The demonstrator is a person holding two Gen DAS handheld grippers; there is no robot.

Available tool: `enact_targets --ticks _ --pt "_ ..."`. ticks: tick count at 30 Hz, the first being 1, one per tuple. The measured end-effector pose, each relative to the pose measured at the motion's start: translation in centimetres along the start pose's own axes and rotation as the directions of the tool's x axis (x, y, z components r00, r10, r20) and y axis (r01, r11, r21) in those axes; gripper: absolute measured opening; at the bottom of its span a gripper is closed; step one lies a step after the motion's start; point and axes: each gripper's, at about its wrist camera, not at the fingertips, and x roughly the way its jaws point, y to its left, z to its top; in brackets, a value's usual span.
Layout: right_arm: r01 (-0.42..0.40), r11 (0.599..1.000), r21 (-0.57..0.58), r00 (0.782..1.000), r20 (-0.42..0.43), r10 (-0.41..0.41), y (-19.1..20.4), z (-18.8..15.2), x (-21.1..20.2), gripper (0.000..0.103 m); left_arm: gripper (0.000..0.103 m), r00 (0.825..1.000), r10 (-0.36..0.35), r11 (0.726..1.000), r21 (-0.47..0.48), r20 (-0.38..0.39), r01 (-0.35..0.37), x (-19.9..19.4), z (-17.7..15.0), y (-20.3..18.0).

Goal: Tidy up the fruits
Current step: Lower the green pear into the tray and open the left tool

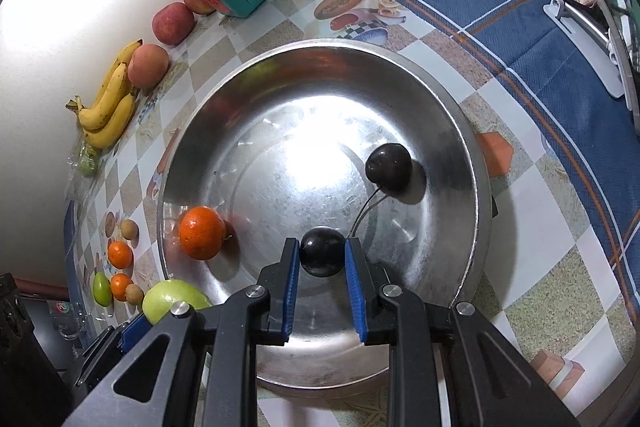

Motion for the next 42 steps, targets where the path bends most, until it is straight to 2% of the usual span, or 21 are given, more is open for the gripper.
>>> enact_targets --ticks 7,11,14,16,18,21,25,29,32,36,42 --pt "0.005 1.0 0.003 1.0 -0.014 -0.005 0.1 -0.1 0.0 0.025 0.057 1.0 -0.013 1.0 -0.024 0.005 0.013 -0.2 0.1 0.4" --pt "0.007 1.0 -0.009 1.0 -0.013 -0.007 0.6 0.0 -0.1 0.043 0.062 0.999 -0.024 0.999 -0.039 0.03 0.025 -0.9 0.3 0.8" --pt "0.007 1.0 -0.024 1.0 -0.003 -0.007 1.0 0.1 -0.5 0.044 0.064 0.998 -0.036 0.998 -0.046 0.051 0.038 -1.6 0.5 0.8" --pt "0.008 0.999 -0.032 1.0 0.008 -0.008 1.2 0.1 -0.8 0.049 0.066 0.997 -0.033 0.998 -0.052 0.069 0.037 -2.1 0.6 1.0" --pt "0.008 0.999 -0.039 1.0 0.026 -0.007 1.4 0.2 -1.2 0.057 0.072 0.996 -0.022 0.997 -0.07 0.089 0.029 -2.7 0.8 1.3" --pt "0.009 0.999 -0.046 0.999 0.049 -0.007 1.7 0.3 -1.7 0.063 0.08 0.995 0.021 0.99 -0.138 0.098 -0.007 -3.4 1.0 2.6" --pt "0.017 0.999 -0.047 0.998 0.056 -0.015 1.7 0.5 -1.8 0.065 0.082 0.99 0.121 0.951 -0.295 0.066 -0.096 -3.8 0.6 5.9" --pt "0.021 0.999 -0.044 0.999 0.043 -0.02 1.5 0.5 -1.5 0.065 0.083 0.975 0.22 0.886 -0.426 0.037 -0.184 -4.6 -0.3 9.2" --pt "0.025 0.998 -0.053 0.999 0.042 -0.023 1.7 0.4 -1.5 0.065 0.084 0.965 0.26 0.843 -0.492 0.024 -0.216 -5.4 -1.2 11.3" --pt "0.023 0.997 -0.08 0.999 0.041 -0.02 2.5 0.1 -1.4 0.065 0.085 0.962 0.272 0.82 -0.529 0.024 -0.219 -6.1 -1.6 12.5" --pt "0.018 0.993 -0.114 0.999 0.041 -0.014 3.3 -0.2 -1.4 0.065 0.092 0.957 0.287 0.821 -0.524 0.032 -0.229 -6.8 -1.4 12.4"
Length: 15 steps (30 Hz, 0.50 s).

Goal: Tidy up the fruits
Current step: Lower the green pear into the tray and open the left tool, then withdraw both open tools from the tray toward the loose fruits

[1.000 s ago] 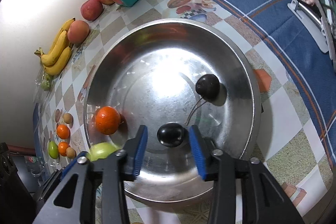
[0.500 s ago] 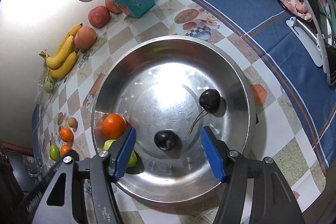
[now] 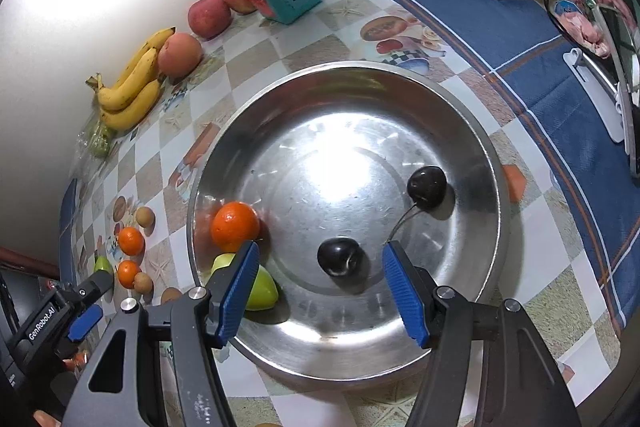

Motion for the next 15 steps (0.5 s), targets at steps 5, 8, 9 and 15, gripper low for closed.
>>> enact_targets --ticks 5,8,9,15 --pt "0.01 1.0 0.009 1.0 -0.008 -0.01 -0.3 0.0 0.3 0.065 0.103 0.999 0.032 0.999 0.015 -0.013 -0.032 0.4 -0.2 -0.4" --pt "0.015 1.0 0.004 1.0 -0.008 -0.015 -0.3 0.0 0.3 0.066 0.103 0.998 0.054 0.998 0.019 -0.019 -0.054 0.7 -0.4 -0.4" --pt "0.016 1.0 0.002 1.0 -0.008 -0.016 -0.3 0.0 0.3 0.066 0.103 0.998 0.062 0.998 0.02 -0.021 -0.062 0.8 -0.4 -0.3" --pt "0.022 0.999 -0.023 1.0 -0.006 -0.022 0.2 0.0 0.4 0.075 0.103 0.995 0.093 0.995 0.029 -0.023 -0.092 1.1 -0.5 -0.2"
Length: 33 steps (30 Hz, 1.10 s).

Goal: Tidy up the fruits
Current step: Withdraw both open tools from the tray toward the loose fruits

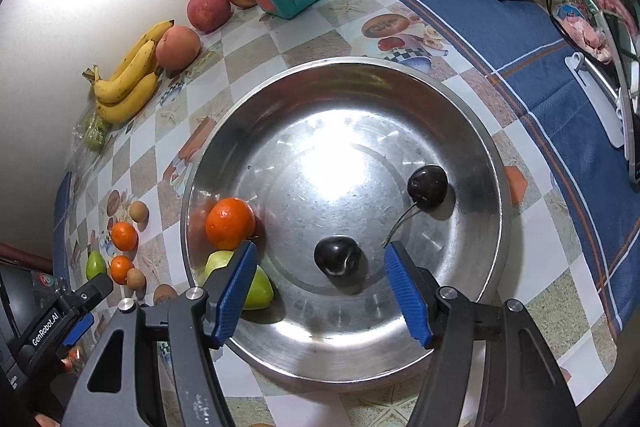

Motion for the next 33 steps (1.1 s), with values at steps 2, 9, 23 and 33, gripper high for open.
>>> enact_targets --ticks 2,9,23,33 --pt "0.005 1.0 -0.012 1.0 0.009 -0.005 0.2 0.0 0.0 0.091 0.103 1.0 0.015 1.0 0.008 0.002 -0.015 0.1 0.0 -0.1" --pt "0.034 0.999 -0.035 0.999 0.038 -0.033 0.3 0.0 0.1 0.098 0.103 0.999 0.044 0.999 0.031 0.024 -0.045 0.0 -0.1 -0.2" --pt "0.021 0.996 -0.087 0.998 0.067 -0.015 2.0 -0.4 -0.6 0.099 0.103 0.993 0.044 0.98 0.19 0.108 -0.064 -3.0 1.1 0.3" --pt "-0.043 0.976 -0.215 0.999 0.014 0.047 6.6 -2.2 0.2 0.099 0.103 0.968 0.196 0.955 0.194 0.156 -0.225 -3.6 1.9 5.3"
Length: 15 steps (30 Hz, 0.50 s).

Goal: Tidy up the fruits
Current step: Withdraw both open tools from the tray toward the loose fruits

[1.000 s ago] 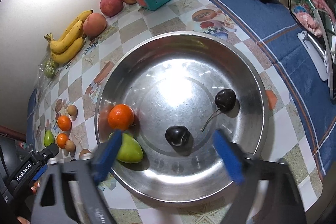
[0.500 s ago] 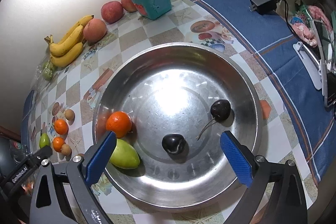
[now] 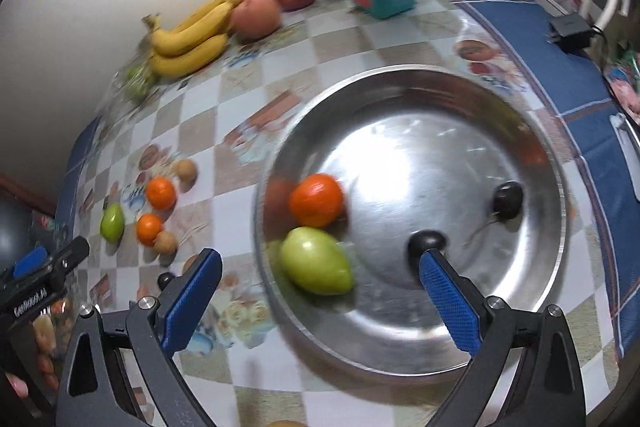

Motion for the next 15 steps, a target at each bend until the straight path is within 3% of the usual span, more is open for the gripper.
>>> enact_targets --ticks 7,15 --pt "-0.033 0.997 -0.073 0.999 -0.031 0.03 3.4 -0.7 0.8 0.099 0.103 0.997 0.048 0.993 -0.1 -0.062 -0.054 2.3 -0.7 4.0" --pt "-0.094 0.985 -0.145 0.994 -0.069 0.085 7.5 -1.7 2.1 0.099 0.103 0.992 0.03 0.987 -0.153 -0.125 -0.049 4.6 -1.5 5.8"
